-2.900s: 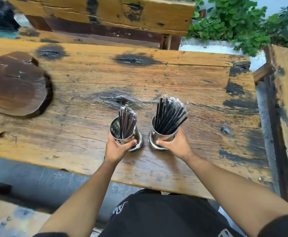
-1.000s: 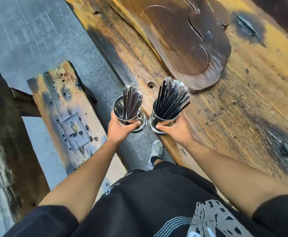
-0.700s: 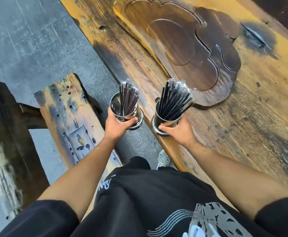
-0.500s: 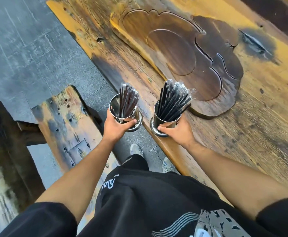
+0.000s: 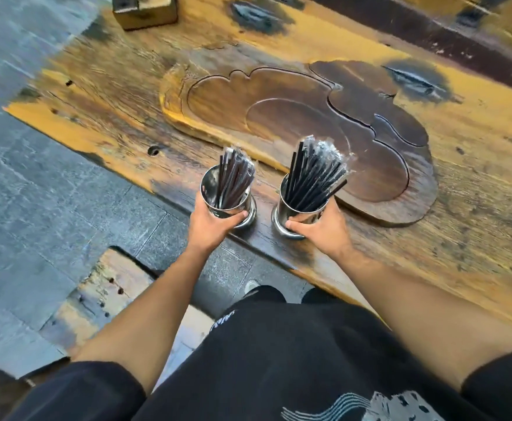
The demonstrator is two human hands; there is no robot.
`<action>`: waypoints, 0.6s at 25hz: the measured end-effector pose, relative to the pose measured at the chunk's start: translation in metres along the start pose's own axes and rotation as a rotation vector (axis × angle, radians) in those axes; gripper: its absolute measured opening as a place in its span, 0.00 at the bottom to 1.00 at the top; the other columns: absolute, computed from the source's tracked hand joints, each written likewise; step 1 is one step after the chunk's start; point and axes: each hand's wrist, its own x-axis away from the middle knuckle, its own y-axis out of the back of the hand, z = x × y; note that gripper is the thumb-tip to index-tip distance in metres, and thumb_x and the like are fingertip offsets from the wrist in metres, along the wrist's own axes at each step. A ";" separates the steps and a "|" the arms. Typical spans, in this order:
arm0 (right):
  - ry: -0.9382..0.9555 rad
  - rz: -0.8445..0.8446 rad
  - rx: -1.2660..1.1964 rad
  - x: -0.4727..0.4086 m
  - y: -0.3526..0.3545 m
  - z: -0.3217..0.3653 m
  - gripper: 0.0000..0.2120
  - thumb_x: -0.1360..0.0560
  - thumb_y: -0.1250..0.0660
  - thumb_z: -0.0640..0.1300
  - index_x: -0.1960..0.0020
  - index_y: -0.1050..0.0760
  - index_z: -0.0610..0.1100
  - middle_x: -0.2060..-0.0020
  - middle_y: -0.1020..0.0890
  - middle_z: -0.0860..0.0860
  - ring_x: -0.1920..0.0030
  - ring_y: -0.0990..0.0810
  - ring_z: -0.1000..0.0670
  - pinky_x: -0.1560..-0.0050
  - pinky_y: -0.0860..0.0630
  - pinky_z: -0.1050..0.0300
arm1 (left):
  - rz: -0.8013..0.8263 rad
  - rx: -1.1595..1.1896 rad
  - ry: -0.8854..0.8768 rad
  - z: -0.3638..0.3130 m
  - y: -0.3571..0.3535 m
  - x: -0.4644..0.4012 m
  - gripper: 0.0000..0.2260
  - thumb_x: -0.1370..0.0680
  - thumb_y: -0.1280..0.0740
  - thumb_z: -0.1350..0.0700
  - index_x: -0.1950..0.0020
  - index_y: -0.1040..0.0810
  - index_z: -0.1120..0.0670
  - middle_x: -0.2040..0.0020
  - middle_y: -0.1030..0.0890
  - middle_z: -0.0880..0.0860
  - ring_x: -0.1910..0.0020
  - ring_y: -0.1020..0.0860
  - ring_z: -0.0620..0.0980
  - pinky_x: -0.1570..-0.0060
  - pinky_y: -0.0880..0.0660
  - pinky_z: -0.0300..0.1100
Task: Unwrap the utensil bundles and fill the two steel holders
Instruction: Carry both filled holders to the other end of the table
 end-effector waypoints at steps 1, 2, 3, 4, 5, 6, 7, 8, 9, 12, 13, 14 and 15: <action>-0.006 -0.020 -0.003 -0.002 -0.004 0.003 0.42 0.43 0.18 0.63 0.36 0.31 0.54 0.45 0.18 0.55 0.41 0.20 0.55 0.35 0.25 0.52 | 0.027 0.000 -0.009 -0.003 0.002 -0.009 0.40 0.37 0.15 0.53 0.30 0.31 0.51 0.40 0.20 0.45 0.41 0.22 0.41 0.40 0.32 0.23; -0.016 -0.037 -0.003 -0.005 -0.007 0.004 0.41 0.44 0.18 0.64 0.37 0.31 0.55 0.46 0.17 0.55 0.42 0.20 0.56 0.35 0.24 0.51 | 0.043 0.001 -0.021 -0.004 0.003 -0.018 0.40 0.37 0.15 0.53 0.30 0.30 0.52 0.40 0.20 0.45 0.40 0.22 0.41 0.40 0.32 0.22; -0.030 -0.056 -0.006 -0.008 -0.009 0.006 0.41 0.44 0.18 0.64 0.37 0.31 0.55 0.46 0.17 0.55 0.42 0.20 0.56 0.36 0.24 0.52 | 0.062 0.002 -0.035 -0.006 0.004 -0.028 0.40 0.37 0.14 0.52 0.30 0.30 0.52 0.39 0.20 0.45 0.40 0.21 0.41 0.37 0.31 0.26; -0.044 -0.066 -0.013 -0.011 -0.010 0.007 0.41 0.44 0.18 0.64 0.36 0.30 0.54 0.45 0.17 0.56 0.42 0.20 0.56 0.37 0.24 0.53 | 0.082 -0.002 -0.041 -0.010 0.004 -0.036 0.41 0.38 0.14 0.51 0.30 0.30 0.52 0.38 0.20 0.45 0.39 0.21 0.41 0.35 0.29 0.30; -0.054 -0.067 -0.020 -0.016 -0.009 0.007 0.42 0.44 0.18 0.64 0.36 0.30 0.54 0.45 0.17 0.56 0.42 0.20 0.56 0.37 0.23 0.53 | 0.103 -0.011 -0.039 -0.015 0.003 -0.045 0.42 0.38 0.14 0.51 0.29 0.30 0.52 0.38 0.20 0.45 0.39 0.21 0.42 0.34 0.29 0.33; -0.058 -0.065 -0.031 -0.022 -0.008 0.006 0.41 0.44 0.18 0.65 0.37 0.29 0.53 0.46 0.16 0.56 0.43 0.19 0.57 0.38 0.23 0.53 | 0.120 -0.030 -0.037 -0.021 0.001 -0.052 0.41 0.38 0.14 0.51 0.30 0.31 0.52 0.38 0.20 0.45 0.39 0.22 0.42 0.35 0.29 0.33; -0.061 -0.070 -0.042 -0.028 -0.007 0.004 0.40 0.44 0.18 0.65 0.38 0.28 0.52 0.48 0.16 0.56 0.44 0.19 0.57 0.38 0.23 0.52 | 0.129 -0.041 -0.043 -0.027 -0.001 -0.059 0.40 0.37 0.14 0.51 0.31 0.31 0.52 0.39 0.21 0.45 0.39 0.22 0.43 0.35 0.30 0.33; -0.060 -0.078 -0.046 -0.035 -0.006 0.003 0.38 0.44 0.18 0.66 0.40 0.26 0.52 0.49 0.15 0.56 0.44 0.18 0.58 0.38 0.23 0.51 | 0.130 -0.049 -0.056 -0.033 -0.005 -0.065 0.40 0.37 0.14 0.50 0.32 0.31 0.51 0.39 0.21 0.45 0.39 0.23 0.43 0.35 0.30 0.35; -0.053 -0.083 -0.047 -0.041 -0.006 0.004 0.36 0.44 0.18 0.65 0.42 0.24 0.51 0.50 0.16 0.57 0.45 0.19 0.58 0.38 0.23 0.51 | 0.126 -0.053 -0.068 -0.038 -0.007 -0.070 0.40 0.38 0.14 0.49 0.32 0.31 0.50 0.39 0.21 0.45 0.38 0.23 0.44 0.34 0.29 0.37; -0.049 -0.098 -0.104 -0.058 0.000 0.016 0.32 0.43 0.17 0.60 0.44 0.26 0.54 0.51 0.16 0.56 0.45 0.19 0.57 0.38 0.23 0.52 | 0.136 -0.083 -0.082 -0.052 -0.010 -0.087 0.39 0.36 0.15 0.51 0.31 0.31 0.50 0.38 0.20 0.45 0.38 0.23 0.43 0.36 0.30 0.34; -0.043 -0.107 -0.119 -0.064 0.002 0.020 0.34 0.42 0.17 0.59 0.42 0.27 0.56 0.50 0.16 0.56 0.44 0.18 0.57 0.37 0.23 0.52 | 0.136 -0.089 -0.095 -0.057 -0.010 -0.094 0.39 0.37 0.15 0.50 0.31 0.30 0.50 0.38 0.20 0.45 0.38 0.22 0.43 0.35 0.29 0.35; -0.041 -0.110 -0.119 -0.067 0.003 0.025 0.35 0.42 0.17 0.59 0.40 0.29 0.56 0.48 0.16 0.56 0.43 0.19 0.57 0.36 0.24 0.53 | 0.137 -0.094 -0.105 -0.061 -0.010 -0.102 0.39 0.37 0.15 0.49 0.31 0.30 0.49 0.38 0.19 0.44 0.37 0.22 0.43 0.33 0.28 0.38; -0.048 -0.112 -0.114 -0.072 0.004 0.028 0.37 0.42 0.17 0.59 0.38 0.30 0.56 0.46 0.17 0.57 0.42 0.20 0.57 0.36 0.24 0.54 | 0.145 -0.094 -0.107 -0.063 -0.010 -0.111 0.39 0.38 0.14 0.48 0.32 0.30 0.48 0.38 0.20 0.44 0.37 0.22 0.43 0.32 0.27 0.39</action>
